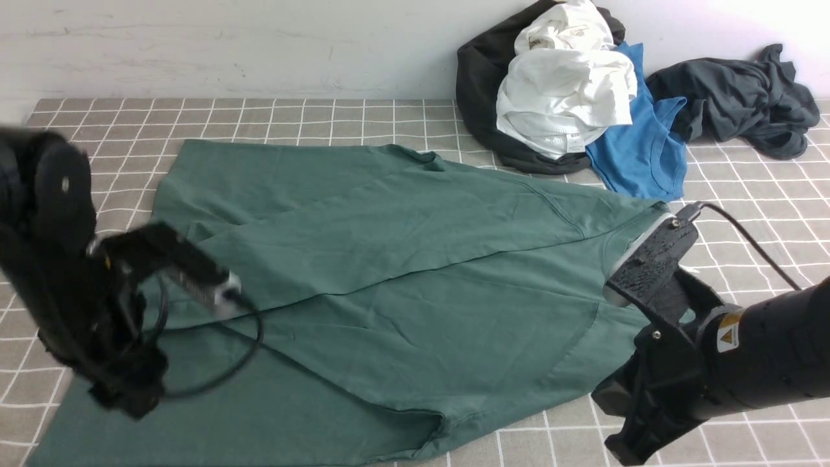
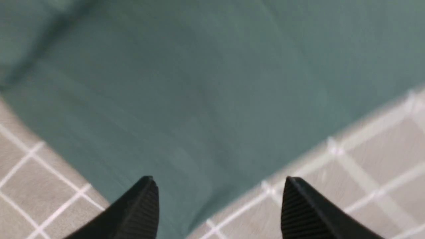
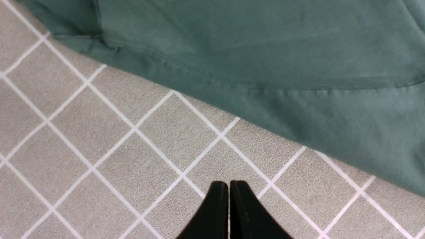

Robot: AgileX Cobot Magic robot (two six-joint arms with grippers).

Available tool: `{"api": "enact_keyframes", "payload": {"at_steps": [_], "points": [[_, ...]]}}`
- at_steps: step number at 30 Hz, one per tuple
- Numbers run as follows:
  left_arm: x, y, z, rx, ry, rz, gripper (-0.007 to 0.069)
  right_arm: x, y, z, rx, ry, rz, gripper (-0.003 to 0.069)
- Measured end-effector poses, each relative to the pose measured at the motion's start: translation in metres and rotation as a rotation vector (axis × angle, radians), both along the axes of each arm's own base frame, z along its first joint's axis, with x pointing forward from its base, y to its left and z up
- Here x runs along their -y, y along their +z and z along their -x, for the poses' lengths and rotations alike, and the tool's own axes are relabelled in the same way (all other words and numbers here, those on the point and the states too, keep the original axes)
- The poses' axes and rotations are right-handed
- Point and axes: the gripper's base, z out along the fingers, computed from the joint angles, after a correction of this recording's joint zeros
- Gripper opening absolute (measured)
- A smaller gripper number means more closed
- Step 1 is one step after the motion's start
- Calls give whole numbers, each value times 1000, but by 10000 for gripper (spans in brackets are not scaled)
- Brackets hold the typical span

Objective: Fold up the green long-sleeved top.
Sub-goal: Use both arms simultaneously to clamp the lower edge of the clothing fabric

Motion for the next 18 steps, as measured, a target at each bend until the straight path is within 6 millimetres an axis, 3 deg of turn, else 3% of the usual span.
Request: {"api": "enact_keyframes", "payload": {"at_steps": [2,7,10,18], "points": [[-4,-17,23,8,-108,-30,456,-1,0,0,-1,13,-9,-1],[-8,-48,46,84,-224,-67,431,-4,1,1,-6,28,-37,-1],[-10,-53,47,121,-248,-82,392,-4,1,2,-7,29,-43,-1],[-12,-53,43,179,-202,-112,199,-5,1,2,-17,31,-49,-1]]}}
